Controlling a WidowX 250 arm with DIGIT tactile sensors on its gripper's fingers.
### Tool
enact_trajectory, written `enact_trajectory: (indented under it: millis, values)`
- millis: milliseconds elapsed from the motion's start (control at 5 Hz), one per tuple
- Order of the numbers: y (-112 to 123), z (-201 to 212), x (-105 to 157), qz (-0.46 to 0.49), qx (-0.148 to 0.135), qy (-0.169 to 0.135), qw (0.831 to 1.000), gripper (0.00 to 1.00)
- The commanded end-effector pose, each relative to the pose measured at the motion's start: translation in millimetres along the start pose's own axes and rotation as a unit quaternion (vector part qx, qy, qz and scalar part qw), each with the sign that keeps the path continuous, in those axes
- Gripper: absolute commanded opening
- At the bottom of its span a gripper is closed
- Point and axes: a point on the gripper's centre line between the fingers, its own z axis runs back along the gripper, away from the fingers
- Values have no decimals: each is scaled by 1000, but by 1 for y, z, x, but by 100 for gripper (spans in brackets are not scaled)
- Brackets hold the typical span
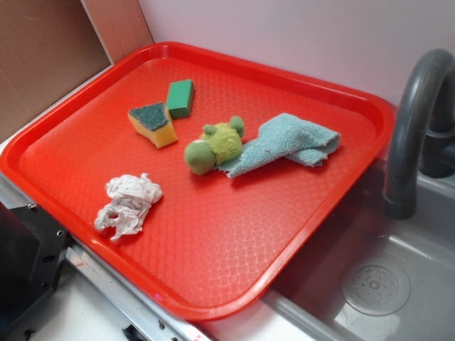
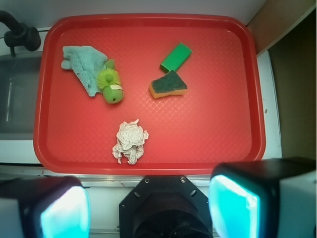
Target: Grab the green animal.
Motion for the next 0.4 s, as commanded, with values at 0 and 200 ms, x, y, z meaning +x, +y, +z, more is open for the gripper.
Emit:
enact_trajectory:
  millis: [0, 200]
  values:
    - [0, 0, 0, 0, 0, 0, 1000, 100]
    - [-3, -16, 17, 36, 17, -21, 999, 100]
